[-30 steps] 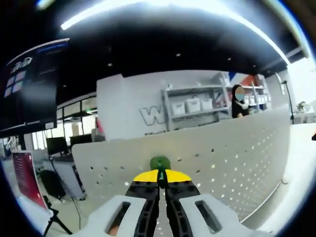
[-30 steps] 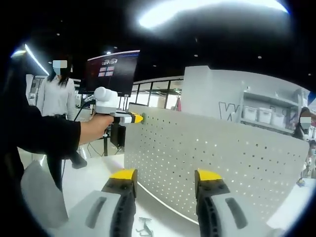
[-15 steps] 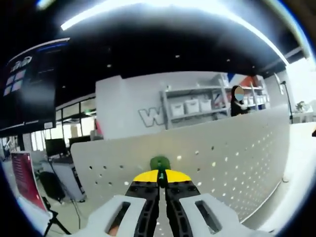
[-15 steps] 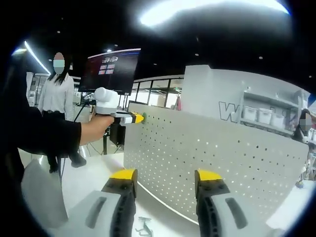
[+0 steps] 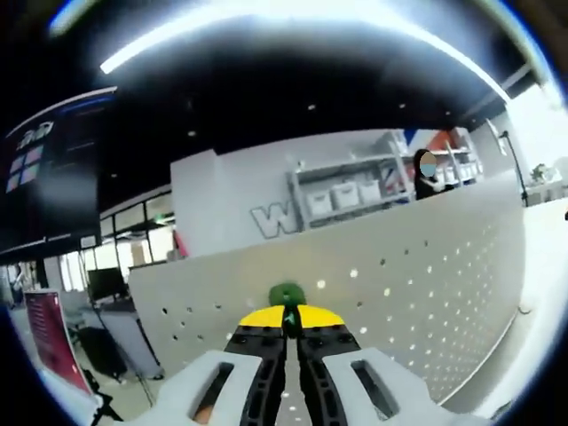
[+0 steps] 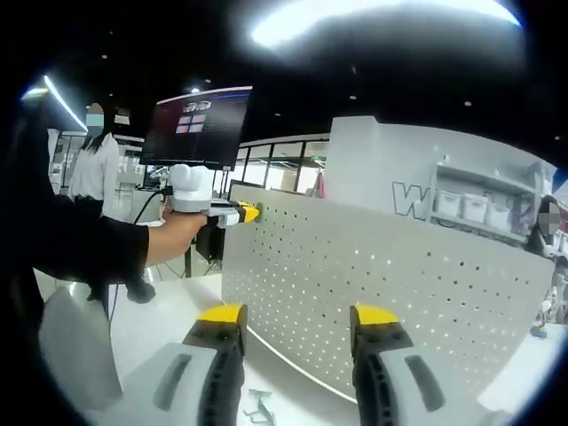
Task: Insert the hook assembly into the mounting plate slot until the hook locks in place.
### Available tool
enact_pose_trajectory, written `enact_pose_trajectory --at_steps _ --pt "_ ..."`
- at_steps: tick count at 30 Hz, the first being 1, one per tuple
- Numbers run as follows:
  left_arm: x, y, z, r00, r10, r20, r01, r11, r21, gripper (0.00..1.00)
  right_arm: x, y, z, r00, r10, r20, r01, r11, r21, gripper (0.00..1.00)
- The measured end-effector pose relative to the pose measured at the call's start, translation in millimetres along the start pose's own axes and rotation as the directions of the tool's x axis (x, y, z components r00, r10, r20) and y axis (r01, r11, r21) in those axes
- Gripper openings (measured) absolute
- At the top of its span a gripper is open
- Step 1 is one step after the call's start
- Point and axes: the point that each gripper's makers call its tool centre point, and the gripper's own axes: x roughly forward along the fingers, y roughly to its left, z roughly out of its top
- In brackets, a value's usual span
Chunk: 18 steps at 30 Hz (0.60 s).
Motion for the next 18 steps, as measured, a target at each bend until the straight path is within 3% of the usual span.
enact_pose_trajectory --at_steps 8,18 --pt "2.1 0.3 -0.9 1.0 0.014 0.016 -0.015 0.999 0.042 0.03 0.2 -1.5 0.6 1.0 -0.001 0.003 0.001 1.0 0.003 0.45" --pt "-0.2 2.7 -0.5 1.0 -0.003 -0.008 0.003 1.0 0.008 0.09 -0.4 0.6 0.9 1.0 0.005 0.002 -0.005 1.0 0.001 0.45"
